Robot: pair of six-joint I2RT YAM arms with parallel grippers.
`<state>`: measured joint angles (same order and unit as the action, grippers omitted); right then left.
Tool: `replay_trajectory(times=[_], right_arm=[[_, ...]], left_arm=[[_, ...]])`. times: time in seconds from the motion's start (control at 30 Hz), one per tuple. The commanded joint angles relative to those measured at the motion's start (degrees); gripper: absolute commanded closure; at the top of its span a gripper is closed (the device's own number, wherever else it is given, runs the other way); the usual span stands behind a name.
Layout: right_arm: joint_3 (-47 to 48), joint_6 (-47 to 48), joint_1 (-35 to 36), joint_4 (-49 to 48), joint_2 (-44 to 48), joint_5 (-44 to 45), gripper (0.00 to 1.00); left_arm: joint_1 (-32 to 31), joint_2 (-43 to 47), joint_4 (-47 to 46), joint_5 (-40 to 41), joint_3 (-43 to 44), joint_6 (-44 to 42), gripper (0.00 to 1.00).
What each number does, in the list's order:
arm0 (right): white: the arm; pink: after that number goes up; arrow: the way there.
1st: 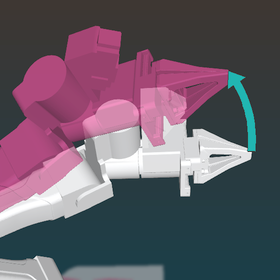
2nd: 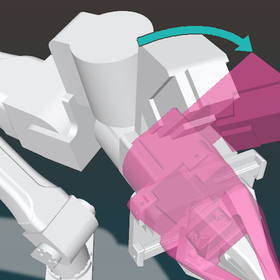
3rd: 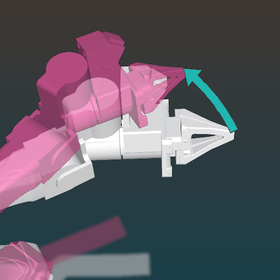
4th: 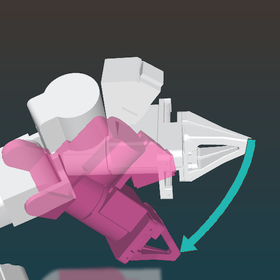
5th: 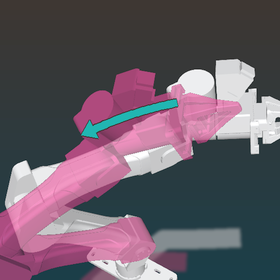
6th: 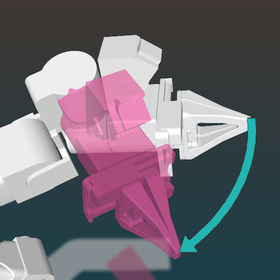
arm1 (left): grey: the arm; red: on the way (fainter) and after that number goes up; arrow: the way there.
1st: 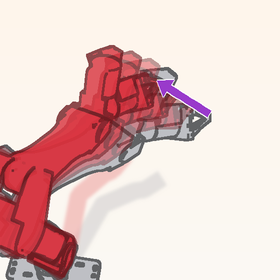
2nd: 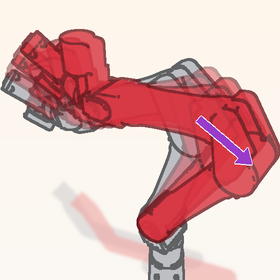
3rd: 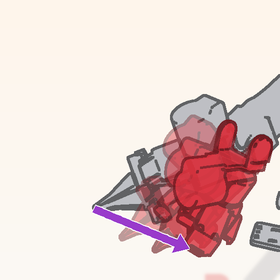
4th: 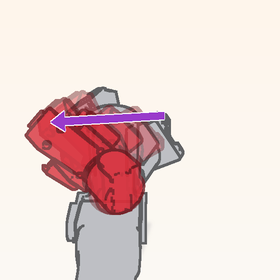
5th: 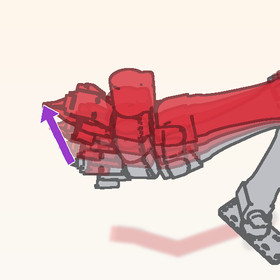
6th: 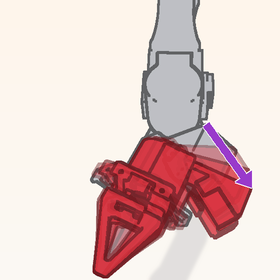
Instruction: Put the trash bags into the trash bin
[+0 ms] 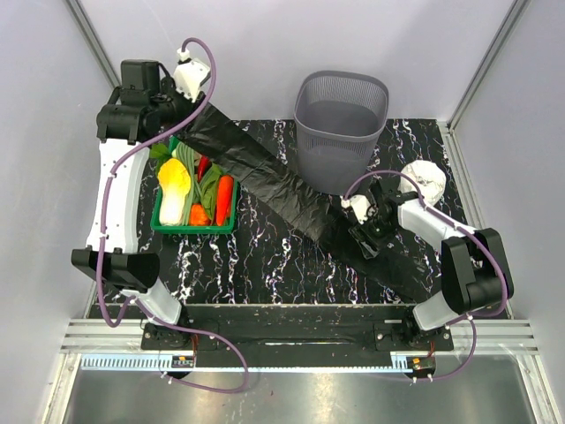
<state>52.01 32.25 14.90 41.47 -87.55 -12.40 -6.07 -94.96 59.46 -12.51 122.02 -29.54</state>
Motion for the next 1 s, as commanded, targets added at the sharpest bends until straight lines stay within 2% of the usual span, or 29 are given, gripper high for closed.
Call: replay_trajectory(times=[0.0, 0.33, 0.53, 0.97], right_arm=[[-0.68, 1.32, -0.31, -2.27, 1.15, 3.00, 0.37], [-1.47, 1.33, -0.31, -3.50, -0.34, 2.21, 0.38], [-1.74, 0.97, -0.31, -4.38, -0.61, 1.59, 0.39], [-2.61, 0.45, -0.31, -5.61, 0.18, 1.07, 0.38]], left_arm=[[1.40, 2.76, -5.14, 4.60, -0.02, 0.71, 1.00], [2.46, 3.46, -5.94, 4.34, -3.01, 0.89, 1.00], [2.55, 3.55, -5.94, 0.39, -4.77, 1.06, 1.00], [2.55, 3.29, -1.99, -16.66, -5.74, -2.80, 1.00]])
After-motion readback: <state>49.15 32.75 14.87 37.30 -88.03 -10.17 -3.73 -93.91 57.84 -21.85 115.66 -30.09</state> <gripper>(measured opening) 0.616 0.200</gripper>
